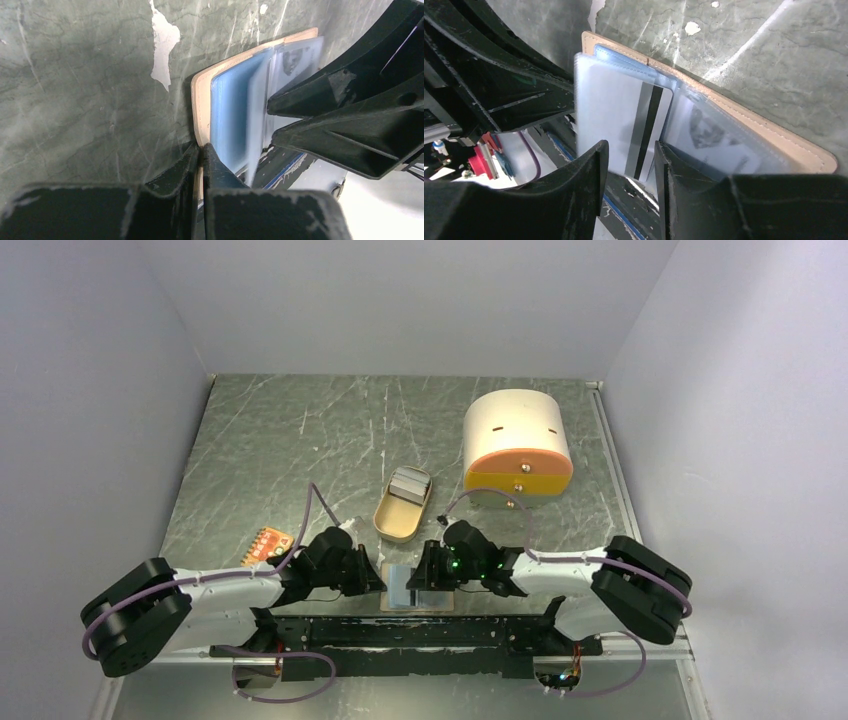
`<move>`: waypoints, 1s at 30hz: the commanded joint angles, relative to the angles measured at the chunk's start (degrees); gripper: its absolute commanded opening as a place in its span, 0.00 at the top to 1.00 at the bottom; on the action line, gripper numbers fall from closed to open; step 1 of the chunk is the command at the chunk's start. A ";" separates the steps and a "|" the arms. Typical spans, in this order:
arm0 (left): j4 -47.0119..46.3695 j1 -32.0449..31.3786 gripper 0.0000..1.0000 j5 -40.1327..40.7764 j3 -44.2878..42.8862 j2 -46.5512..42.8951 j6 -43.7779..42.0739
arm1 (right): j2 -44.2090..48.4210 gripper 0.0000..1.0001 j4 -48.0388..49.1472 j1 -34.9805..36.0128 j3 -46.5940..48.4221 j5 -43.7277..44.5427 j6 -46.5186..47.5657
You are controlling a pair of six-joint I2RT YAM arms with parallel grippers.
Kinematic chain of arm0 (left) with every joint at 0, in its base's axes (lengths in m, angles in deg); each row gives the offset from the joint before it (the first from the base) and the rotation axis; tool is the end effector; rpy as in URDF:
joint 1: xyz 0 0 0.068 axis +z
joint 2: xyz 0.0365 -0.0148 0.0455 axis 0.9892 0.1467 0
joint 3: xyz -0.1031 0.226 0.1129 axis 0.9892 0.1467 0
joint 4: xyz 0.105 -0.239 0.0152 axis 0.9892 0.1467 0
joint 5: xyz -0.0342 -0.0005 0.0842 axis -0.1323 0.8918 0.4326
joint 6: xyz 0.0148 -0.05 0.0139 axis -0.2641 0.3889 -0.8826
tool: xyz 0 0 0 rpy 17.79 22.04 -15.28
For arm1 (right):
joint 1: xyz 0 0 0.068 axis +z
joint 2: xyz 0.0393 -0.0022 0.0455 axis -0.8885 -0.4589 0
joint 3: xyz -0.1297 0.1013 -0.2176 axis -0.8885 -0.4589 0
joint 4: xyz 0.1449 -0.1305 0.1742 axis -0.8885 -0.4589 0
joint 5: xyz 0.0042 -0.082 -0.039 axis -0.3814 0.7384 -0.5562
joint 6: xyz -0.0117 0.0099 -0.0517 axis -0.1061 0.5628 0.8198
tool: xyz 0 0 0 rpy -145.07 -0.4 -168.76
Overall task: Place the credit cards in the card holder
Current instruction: Insert the credit card into the card holder.
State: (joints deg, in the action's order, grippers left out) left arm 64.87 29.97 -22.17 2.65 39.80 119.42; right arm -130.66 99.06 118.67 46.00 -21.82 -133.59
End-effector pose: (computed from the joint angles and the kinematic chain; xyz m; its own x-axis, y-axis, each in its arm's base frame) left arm 0.1097 -0.1487 0.1200 -0.9494 -0.1641 -0.2678 0.0711 0.7182 -0.6921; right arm 0.1188 0.1898 0.1307 -0.9561 0.0421 -0.2901 -0.1825 0.6890 0.7014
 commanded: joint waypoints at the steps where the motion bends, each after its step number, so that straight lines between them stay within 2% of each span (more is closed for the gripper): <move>1: 0.44 -0.44 0.91 -0.86 -1.27 -1.14 -0.63 | -3.31 0.59 1.39 1.53 0.87 0.05 -0.47; 9: 2.17 -0.46 0.91 0.59 -1.32 -4.39 0.38 | -3.87 0.64 1.64 1.51 0.35 0.83 0.16; 12: 0.13 -0.44 0.82 0.13 -0.66 -5.12 0.47 | -4.29 0.65 3.40 1.52 -0.63 0.17 -0.01; 18: -2.86 -0.44 0.77 -1.45 -0.53 -3.11 0.07 | -6.34 0.66 7.58 1.35 -1.80 -1.58 -0.37; 26: -5.20 -0.44 0.77 -2.86 -0.89 0.64 0.12 | -7.58 0.65 12.32 0.76 -4.02 -3.38 -1.43; 30: -3.74 -0.46 0.77 -2.28 -1.07 -0.26 0.26 | -7.72 0.65 13.55 0.21 -4.73 -3.87 -1.52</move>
State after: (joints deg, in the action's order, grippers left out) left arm 62.69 29.97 -23.11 2.65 40.22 119.50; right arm -137.04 113.75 119.00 42.79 -25.14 -135.38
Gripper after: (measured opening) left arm 0.227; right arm 0.346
